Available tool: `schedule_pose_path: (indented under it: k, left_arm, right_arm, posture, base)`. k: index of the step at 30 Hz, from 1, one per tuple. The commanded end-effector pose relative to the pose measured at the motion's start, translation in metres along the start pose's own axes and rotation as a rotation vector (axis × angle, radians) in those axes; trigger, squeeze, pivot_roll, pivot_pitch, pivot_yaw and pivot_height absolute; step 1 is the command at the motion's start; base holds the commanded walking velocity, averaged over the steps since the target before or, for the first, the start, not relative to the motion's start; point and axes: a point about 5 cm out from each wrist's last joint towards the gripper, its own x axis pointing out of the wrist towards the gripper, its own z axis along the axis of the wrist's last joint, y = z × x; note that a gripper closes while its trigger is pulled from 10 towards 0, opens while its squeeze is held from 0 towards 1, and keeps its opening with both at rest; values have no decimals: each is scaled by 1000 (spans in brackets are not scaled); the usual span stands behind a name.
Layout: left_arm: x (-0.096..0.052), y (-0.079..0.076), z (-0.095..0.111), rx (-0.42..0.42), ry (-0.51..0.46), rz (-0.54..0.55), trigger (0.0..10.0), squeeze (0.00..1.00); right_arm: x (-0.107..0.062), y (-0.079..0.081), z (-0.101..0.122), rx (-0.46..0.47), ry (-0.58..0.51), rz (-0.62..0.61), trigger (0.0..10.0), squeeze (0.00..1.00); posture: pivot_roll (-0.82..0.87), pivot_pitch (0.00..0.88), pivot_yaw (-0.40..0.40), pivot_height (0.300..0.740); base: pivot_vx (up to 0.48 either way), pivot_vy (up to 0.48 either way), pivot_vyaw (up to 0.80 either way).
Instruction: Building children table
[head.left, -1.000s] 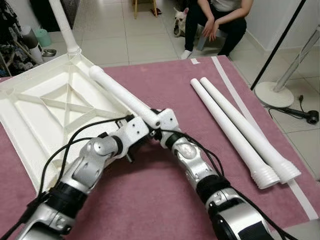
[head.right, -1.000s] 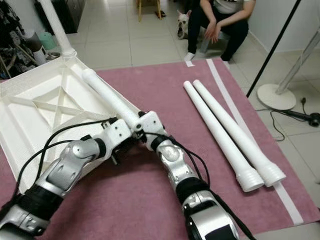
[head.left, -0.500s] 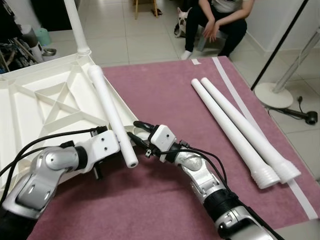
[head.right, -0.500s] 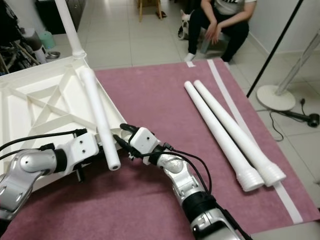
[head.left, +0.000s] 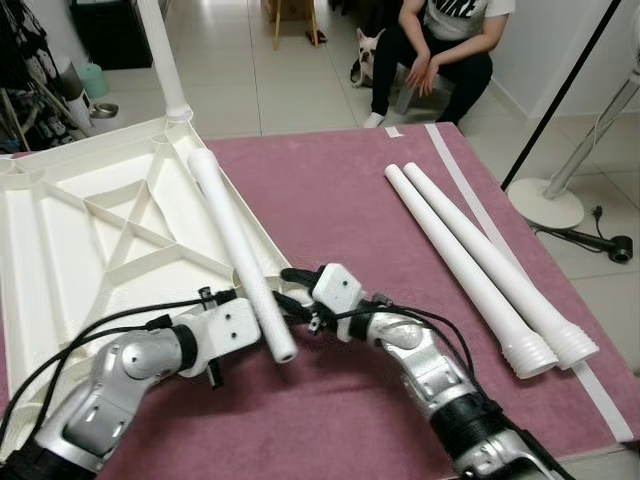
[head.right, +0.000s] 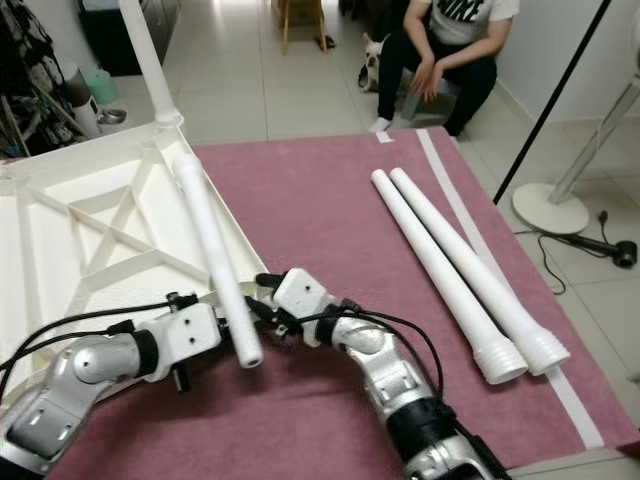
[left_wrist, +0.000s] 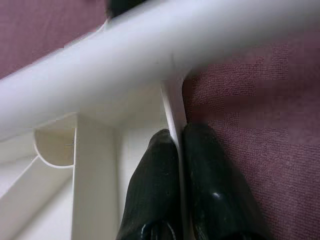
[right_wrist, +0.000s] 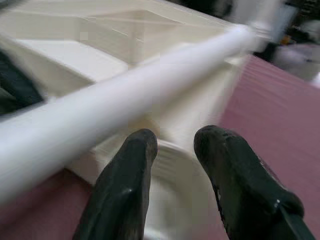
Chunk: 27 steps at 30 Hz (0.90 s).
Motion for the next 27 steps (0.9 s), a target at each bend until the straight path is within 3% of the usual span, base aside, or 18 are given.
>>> schedule_pose_path:
  k: [1, 2, 3, 10, 12, 13, 15, 17, 19, 20, 21, 22, 24, 25, 27]
  left_arm:
    - [6, -15, -12, 42, 74, -42, 10000, 0]
    - [7, -15, -12, 41, 70, -41, 10000, 0]
    - [7, -15, -11, 39, 67, -42, 10000, 0]
    - [7, -15, -11, 39, 67, -42, 10000, 0]
    - [7, -14, -12, 45, 68, -44, 10000, 0]
    - [3, -13, -11, 43, 64, -75, 10000, 0]
    - [-4, -14, -9, 44, 49, -130, 10000, 0]
    - [-4, -14, -9, 44, 49, -130, 10000, 0]
    - [-11, -18, -9, 52, 42, -176, 10000, 0]
    - [-11, -18, -9, 52, 42, -176, 10000, 0]
    - [-14, -20, -9, 60, 43, -192, 10000, 0]
    - [-14, -20, -9, 60, 43, -192, 10000, 0]
    - [-19, -23, -12, 72, 50, -214, 10000, 0]
    - [-19, -23, -12, 72, 50, -214, 10000, 0]
    - [-24, -28, -16, 66, 64, -234, 10000, 0]
  right_arm:
    - [-3, -6, 10, 23, -35, -9, 10000, 239]
    - [-8, -10, 18, 40, -55, 26, 10000, 1000]
    - [-12, -10, 24, 60, -64, 74, 10000, 1000]
    - [-12, -10, 24, 60, -64, 74, 10000, 1000]
    - [-17, -7, 30, 76, -67, 148, 10000, 1000]
    - [-21, -11, 32, 4, -25, 252, 10000, 0]
    - [-26, -26, 26, -180, 90, 347, 10000, 0]
    - [-26, -26, 26, -180, 90, 347, 10000, 0]
    - [-25, -45, 16, -429, 215, 389, 10000, 0]
    - [-25, -45, 16, -429, 215, 389, 10000, 0]
    - [-24, -51, 15, -526, 253, 414, 10000, 0]
    - [-24, -51, 15, -526, 253, 414, 10000, 0]
    - [-16, -61, 20, -664, 276, 452, 10000, 0]
    - [-16, -61, 20, -664, 276, 452, 10000, 0]
    - [-3, -69, 34, -789, 264, 444, 10000, 0]
  posture:
    - [54, 0, 24, 740]
    - [54, 0, 24, 740]
    - [54, 0, 24, 740]
    - [54, 0, 24, 740]
    - [54, 0, 24, 740]
    - [50, 0, 19, 740]
    - [55, 0, 21, 740]
    - [55, 0, 21, 740]
    - [60, 0, 24, 740]
    - [60, 0, 24, 740]
    - [60, 0, 24, 740]
    - [60, 0, 24, 740]
    - [71, 0, 18, 740]
    - [71, 0, 18, 740]
    - [79, 0, 6, 740]
  base:
    - [0, 0, 0]
    - [0, 0, 0]
    - [0, 0, 0]
    - [0, 0, 0]
    - [0, 0, 0]
    - [0, 0, 0]
    - [0, 0, 0]
    - [0, 0, 0]
    - [0, 0, 0]
    - [0, 0, 0]
    - [0, 0, 0]
    - [0, 0, 0]
    - [0, 0, 0]
    - [0, 0, 0]
    - [0, 0, 0]
